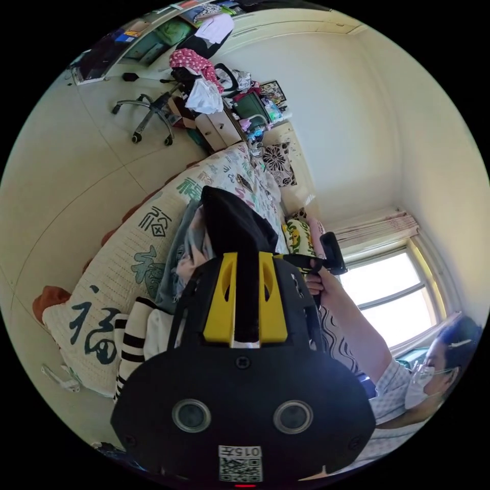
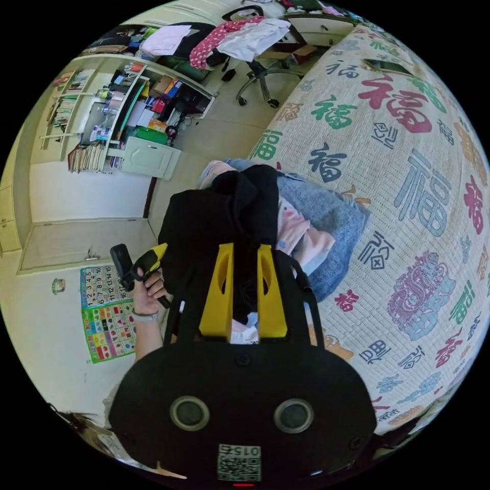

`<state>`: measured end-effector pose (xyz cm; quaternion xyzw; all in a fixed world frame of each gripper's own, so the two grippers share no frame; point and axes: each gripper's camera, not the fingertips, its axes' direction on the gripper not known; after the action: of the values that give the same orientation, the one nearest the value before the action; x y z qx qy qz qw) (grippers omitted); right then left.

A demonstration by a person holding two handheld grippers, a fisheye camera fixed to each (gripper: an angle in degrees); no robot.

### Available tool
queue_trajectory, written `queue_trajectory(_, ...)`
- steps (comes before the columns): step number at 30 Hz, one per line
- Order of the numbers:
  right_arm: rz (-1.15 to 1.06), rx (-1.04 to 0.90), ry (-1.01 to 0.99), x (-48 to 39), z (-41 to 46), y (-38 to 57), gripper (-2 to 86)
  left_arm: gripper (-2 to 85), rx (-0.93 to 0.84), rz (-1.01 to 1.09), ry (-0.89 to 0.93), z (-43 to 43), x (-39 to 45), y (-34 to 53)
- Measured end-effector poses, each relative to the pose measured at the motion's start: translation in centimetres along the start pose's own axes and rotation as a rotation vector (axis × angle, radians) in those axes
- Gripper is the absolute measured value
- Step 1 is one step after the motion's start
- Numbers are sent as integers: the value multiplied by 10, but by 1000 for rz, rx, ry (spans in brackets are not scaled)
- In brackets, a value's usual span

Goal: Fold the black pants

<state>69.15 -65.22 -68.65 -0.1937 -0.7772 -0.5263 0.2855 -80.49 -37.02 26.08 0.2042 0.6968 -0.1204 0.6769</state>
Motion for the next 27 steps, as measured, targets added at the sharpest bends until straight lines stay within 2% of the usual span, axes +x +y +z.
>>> queue_trajectory(7, -58, -7, 233, -33, -47, 10, 77, 79, -13, 43, -3, 11, 15, 5)
queue_trajectory(15, -98, 128, 302, -32, -160, 91, 75, 110, 69, 21, -33, 24, 24, 51)
queue_trajectory(19, -103, 122, 325, 4, -197, 168, 75, 104, 137, 4, -39, 33, 28, 93)
queue_trajectory(21, -94, 120, 339, 29, -209, 209, 76, 90, 149, 15, 13, 42, 30, 115)
queue_trajectory(23, -57, 128, 372, 72, -225, 272, 74, 83, 122, 32, 73, 64, 34, 143)
queue_trajectory(27, 58, 187, 377, 147, -251, 379, 69, 83, 64, 55, 45, 107, 44, 188)
